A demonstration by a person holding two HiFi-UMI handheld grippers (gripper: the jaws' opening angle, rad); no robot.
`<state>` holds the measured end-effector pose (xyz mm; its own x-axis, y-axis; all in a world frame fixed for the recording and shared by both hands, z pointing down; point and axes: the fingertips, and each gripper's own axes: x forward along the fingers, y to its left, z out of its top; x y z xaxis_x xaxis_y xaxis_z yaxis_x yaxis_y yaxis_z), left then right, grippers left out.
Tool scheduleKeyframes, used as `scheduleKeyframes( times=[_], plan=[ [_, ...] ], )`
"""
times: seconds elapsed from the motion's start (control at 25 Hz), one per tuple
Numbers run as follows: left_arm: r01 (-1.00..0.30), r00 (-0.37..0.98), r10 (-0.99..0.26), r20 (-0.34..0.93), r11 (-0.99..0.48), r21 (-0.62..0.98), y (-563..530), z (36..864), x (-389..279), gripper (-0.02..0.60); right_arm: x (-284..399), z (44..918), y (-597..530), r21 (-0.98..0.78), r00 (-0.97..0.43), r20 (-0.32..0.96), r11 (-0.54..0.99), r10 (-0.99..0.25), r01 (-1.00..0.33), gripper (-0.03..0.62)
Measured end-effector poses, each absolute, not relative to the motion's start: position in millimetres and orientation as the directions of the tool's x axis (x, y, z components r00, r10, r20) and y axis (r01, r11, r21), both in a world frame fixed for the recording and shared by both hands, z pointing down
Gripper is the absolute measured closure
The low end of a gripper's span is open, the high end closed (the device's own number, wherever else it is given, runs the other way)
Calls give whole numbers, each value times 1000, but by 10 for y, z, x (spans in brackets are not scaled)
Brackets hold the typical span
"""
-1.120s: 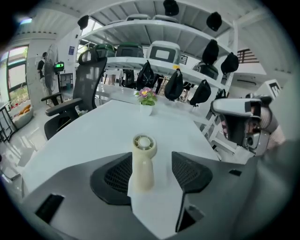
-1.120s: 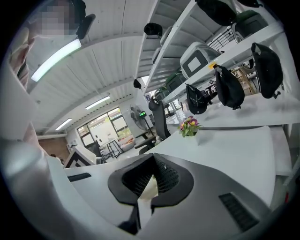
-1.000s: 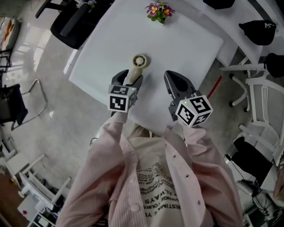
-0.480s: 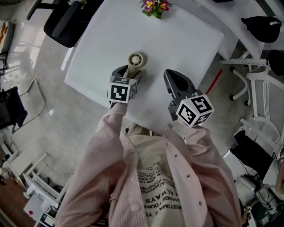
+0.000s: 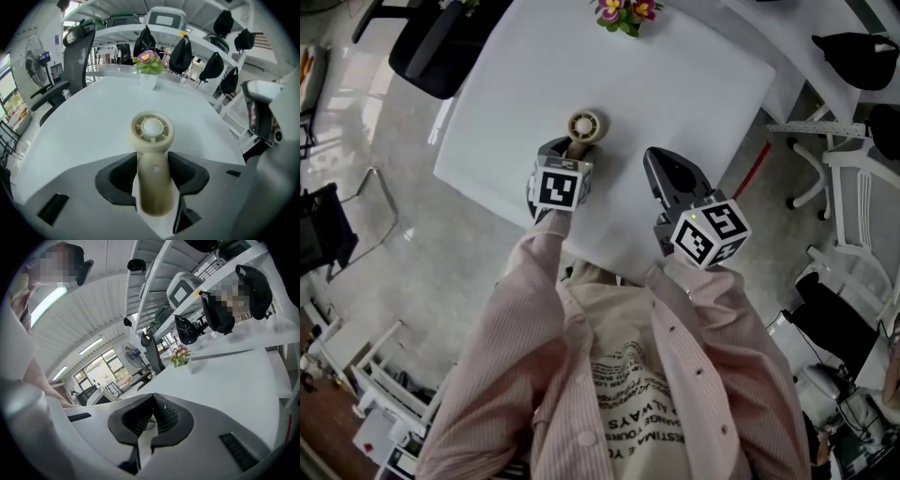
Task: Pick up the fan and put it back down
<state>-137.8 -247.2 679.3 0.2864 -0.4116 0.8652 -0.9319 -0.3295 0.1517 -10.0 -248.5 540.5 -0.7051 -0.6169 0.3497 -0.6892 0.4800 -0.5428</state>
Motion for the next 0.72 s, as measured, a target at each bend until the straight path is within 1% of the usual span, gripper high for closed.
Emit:
scheduleKeyframes(
  times=[0.16,0.4,0.72],
  plan=[
    [-932,264,-407,875,-341,122,-2447,6811,-1382,397,-106,5431,-2471,-548,-705,356,474,-613,-689,595],
    [-937,246,-407,880,-332,109,-2440,6846,-1385,399,-120,5464,-2467,-555,-707,358,471,-610,-686,595],
    [-946,252,-450,857,-301,119,-2442,6821,-1400,399,-108,5445,-2414,-547,-703,365,471,-610,-692,595]
  ],
)
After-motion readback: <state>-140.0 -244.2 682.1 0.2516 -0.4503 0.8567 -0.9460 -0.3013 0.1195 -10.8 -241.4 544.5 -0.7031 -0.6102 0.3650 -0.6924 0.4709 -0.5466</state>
